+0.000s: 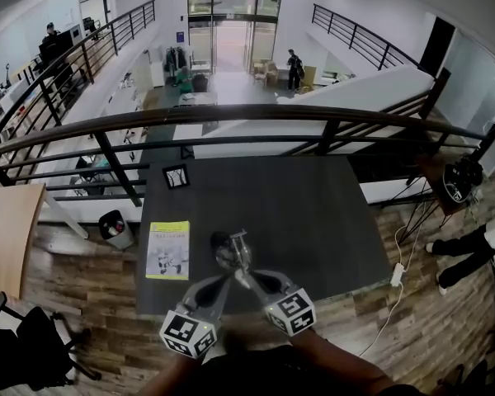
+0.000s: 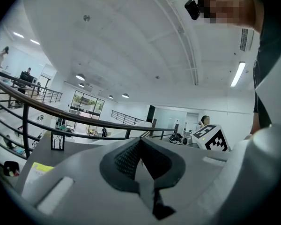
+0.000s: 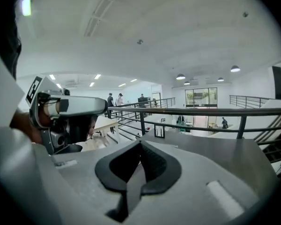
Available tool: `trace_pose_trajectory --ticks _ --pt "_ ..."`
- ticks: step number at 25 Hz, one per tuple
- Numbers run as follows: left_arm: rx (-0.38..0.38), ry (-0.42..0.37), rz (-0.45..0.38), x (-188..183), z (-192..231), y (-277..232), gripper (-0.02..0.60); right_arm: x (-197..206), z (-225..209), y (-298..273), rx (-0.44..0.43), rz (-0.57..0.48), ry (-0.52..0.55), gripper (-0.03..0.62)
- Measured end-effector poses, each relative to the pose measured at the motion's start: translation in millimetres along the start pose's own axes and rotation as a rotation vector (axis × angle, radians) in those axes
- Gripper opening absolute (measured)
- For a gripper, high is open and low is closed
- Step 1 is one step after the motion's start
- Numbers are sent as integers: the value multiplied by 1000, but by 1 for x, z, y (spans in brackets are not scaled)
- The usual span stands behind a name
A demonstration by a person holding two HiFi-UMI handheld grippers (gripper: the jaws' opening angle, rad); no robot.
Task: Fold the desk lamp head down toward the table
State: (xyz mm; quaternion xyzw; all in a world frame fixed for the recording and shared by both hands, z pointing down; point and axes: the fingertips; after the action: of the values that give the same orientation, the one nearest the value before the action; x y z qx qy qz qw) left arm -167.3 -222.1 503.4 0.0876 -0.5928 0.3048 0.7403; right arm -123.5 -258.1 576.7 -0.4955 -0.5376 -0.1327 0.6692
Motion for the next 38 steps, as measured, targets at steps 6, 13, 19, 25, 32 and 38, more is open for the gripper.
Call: trace_pose_trajectory --ticks 6,13,19,25,32,38 --pt "-54 -4 -26 3 -39 2 2 1 -3 43 -66 -41 16 2" --pt "-104 12 -40 29 -111 2 2 31 2 110 -135 -71 44 2" --pt "-153 21 -61 52 -167 10 2 61 9 164 -182 -88 59 2" --pt "-189 23 -70 68 -212 23 2 83 19 208 -221 -107 59 2" --pt "-226 15 -77 74 -237 37 2 88 33 235 -256 -134 63 2" --pt "-255 12 -85 74 -244 47 2 85 43 244 -282 -157 73 2"
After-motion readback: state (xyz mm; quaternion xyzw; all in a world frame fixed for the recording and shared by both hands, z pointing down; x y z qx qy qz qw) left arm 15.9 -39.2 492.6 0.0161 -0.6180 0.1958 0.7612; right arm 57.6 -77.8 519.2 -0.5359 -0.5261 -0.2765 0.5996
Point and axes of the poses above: the fingertips, and each gripper's own axes: y backward along the fingers, z to its left, x out of its underside, and after that the axes turned 11 degrees about z, right-handed
